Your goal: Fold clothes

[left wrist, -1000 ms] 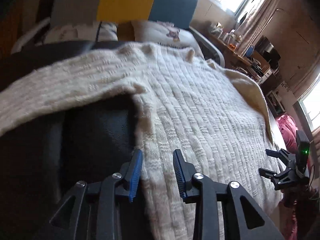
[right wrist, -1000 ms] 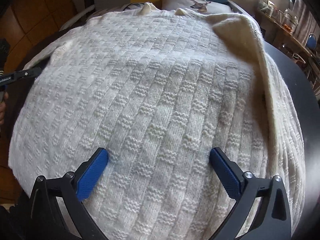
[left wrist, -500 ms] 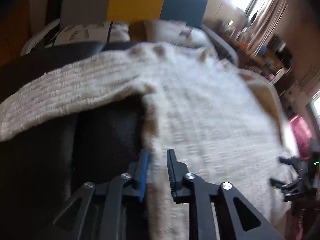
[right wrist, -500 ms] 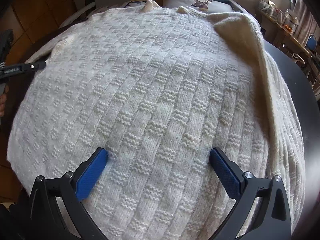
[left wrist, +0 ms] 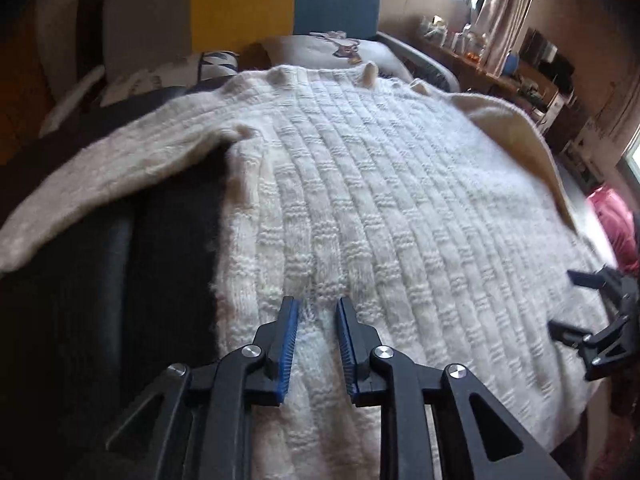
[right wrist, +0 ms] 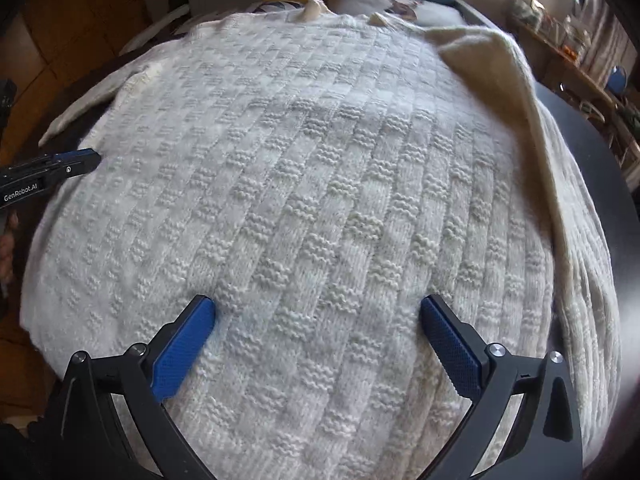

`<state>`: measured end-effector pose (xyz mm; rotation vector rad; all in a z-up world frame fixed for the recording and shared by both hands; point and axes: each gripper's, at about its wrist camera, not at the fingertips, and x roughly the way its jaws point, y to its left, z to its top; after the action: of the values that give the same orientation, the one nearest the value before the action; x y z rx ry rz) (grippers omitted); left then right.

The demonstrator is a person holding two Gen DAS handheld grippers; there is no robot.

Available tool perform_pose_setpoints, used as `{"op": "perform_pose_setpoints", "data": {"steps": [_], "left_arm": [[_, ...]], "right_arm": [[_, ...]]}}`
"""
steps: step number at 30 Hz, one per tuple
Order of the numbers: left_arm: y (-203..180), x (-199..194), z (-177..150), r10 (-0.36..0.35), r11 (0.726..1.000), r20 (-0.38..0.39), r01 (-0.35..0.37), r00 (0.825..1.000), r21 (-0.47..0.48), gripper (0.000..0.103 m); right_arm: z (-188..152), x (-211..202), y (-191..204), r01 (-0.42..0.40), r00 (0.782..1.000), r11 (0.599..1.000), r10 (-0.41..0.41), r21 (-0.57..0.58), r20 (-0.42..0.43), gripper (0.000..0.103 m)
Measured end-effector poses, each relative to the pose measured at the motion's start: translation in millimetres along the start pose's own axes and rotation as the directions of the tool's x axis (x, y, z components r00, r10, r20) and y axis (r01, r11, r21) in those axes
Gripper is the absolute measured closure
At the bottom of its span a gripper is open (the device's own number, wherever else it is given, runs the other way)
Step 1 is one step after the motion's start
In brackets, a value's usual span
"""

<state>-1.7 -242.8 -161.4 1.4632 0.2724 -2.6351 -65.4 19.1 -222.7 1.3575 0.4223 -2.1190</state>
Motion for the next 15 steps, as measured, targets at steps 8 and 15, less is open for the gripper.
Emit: {"op": "perform_pose_setpoints", "data": {"steps": [8, 15], "left_arm": [[-41, -34, 1, 0.093, 0.993, 0.089, -0.098, 0.992, 0.063, 0.081], [-106, -50, 8, -0.099, 0.983, 0.138, 0.075, 0.985, 0.165, 0.078]], "right_arm": [[-14, -21, -9, -0.069, 0.995, 0.996, 0.065, 0.048, 0.069, 0.0], [-65, -101, -77, 0.071, 0.972, 0.97, -0.12, 0.233, 0.204, 0.0]]}}
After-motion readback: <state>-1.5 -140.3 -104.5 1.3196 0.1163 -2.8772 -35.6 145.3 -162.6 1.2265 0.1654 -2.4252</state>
